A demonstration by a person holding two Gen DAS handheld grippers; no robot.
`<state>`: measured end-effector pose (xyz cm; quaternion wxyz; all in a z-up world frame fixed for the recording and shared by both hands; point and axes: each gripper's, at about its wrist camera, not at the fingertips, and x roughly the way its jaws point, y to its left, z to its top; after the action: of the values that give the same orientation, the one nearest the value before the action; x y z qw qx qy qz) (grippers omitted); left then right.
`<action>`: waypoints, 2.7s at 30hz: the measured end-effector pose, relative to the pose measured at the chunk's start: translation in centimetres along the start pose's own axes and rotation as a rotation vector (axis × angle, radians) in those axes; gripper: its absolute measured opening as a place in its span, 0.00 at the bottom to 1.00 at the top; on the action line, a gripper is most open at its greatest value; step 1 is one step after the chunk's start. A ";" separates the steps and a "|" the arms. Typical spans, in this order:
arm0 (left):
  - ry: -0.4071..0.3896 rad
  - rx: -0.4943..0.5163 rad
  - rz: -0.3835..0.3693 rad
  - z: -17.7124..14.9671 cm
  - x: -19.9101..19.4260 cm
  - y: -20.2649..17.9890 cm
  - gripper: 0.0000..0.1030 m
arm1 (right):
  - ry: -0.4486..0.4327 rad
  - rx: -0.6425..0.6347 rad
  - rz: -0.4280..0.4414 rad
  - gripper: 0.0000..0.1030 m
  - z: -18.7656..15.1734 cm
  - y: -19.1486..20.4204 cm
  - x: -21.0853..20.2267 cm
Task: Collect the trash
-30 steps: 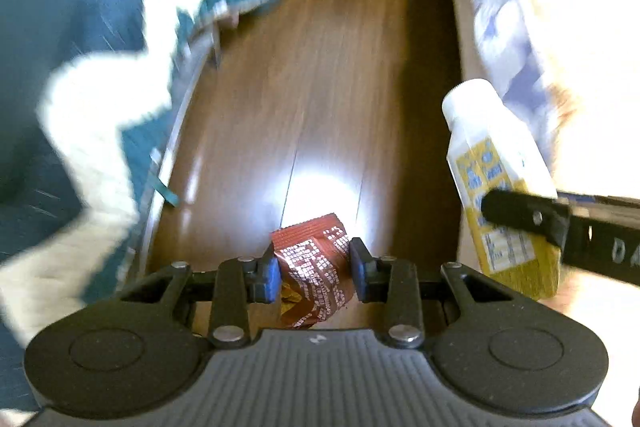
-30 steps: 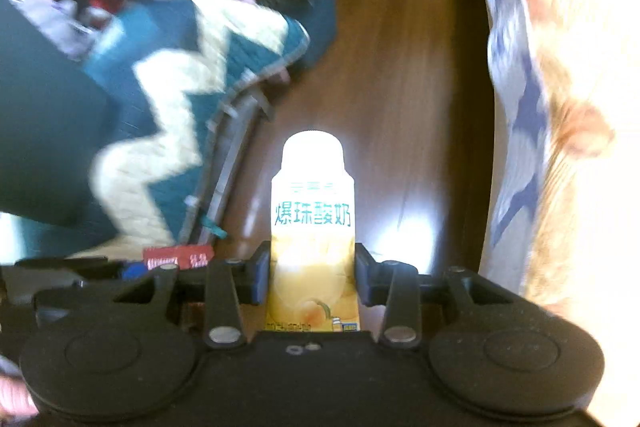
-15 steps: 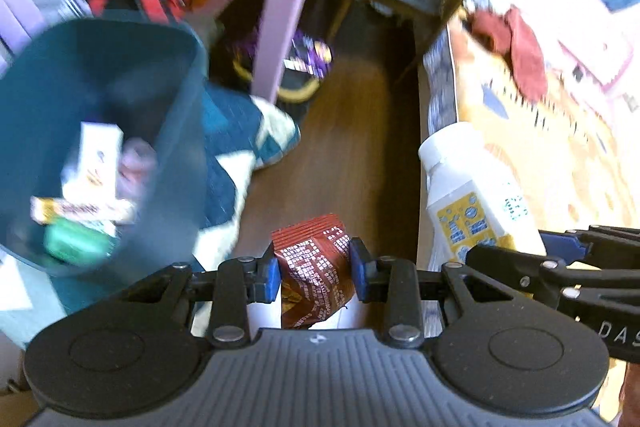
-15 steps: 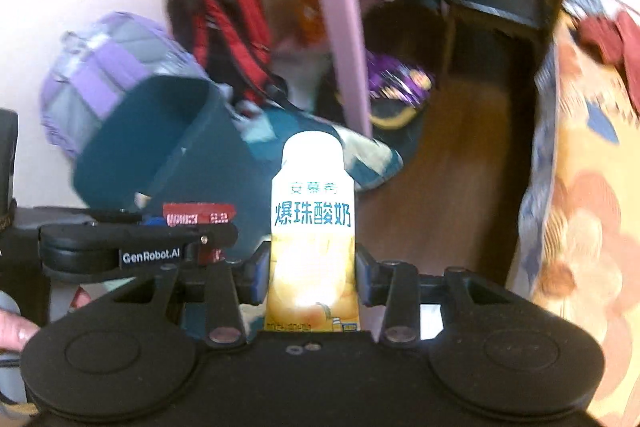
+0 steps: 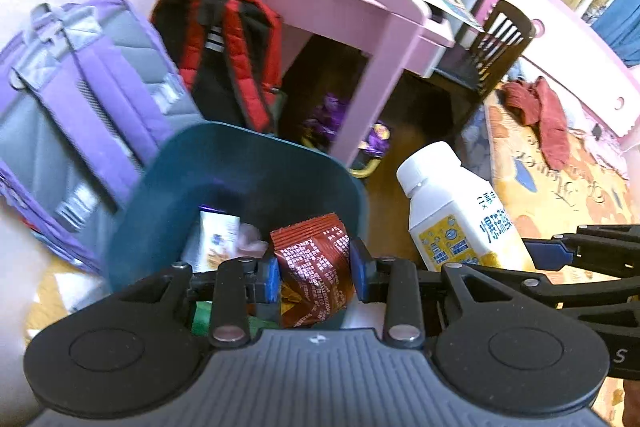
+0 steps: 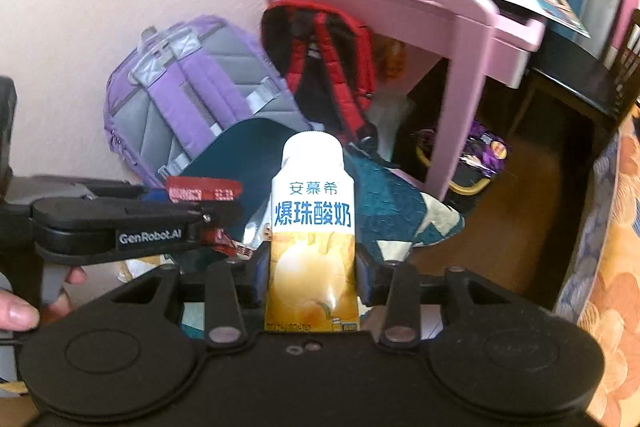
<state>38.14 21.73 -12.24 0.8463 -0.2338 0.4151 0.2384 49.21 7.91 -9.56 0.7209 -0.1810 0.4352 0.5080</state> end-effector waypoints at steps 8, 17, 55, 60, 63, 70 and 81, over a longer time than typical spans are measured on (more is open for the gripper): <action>0.072 -0.010 0.054 1.9 2.4 6.2 0.32 | 0.098 -0.070 -0.045 0.39 2.1 3.5 5.5; 0.207 0.017 0.021 2.5 6.8 8.4 0.32 | 0.236 -0.165 -0.059 0.39 2.7 5.7 11.3; 0.132 -0.042 0.066 0.1 0.3 7.8 0.65 | 0.085 -0.133 0.052 0.60 0.3 6.2 3.7; 0.038 -0.049 0.098 -0.5 -3.8 5.7 0.66 | 0.006 -0.169 0.100 0.62 -0.3 5.5 -0.1; -0.020 -0.050 0.111 -1.0 -6.3 3.9 0.67 | -0.056 -0.172 0.133 0.66 -0.7 4.9 -2.6; -0.157 -0.072 0.169 -2.5 -12.0 -1.1 0.70 | -0.175 -0.198 0.201 0.70 -1.9 2.5 -8.7; -0.306 -0.104 0.237 -5.6 -18.3 -8.7 0.77 | -0.346 -0.244 0.292 0.84 -4.4 -1.7 -17.3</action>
<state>30.18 7.82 1.34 0.8522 -0.1877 0.2935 0.3903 46.95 -5.83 1.77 0.6764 -0.1122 0.2626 0.6789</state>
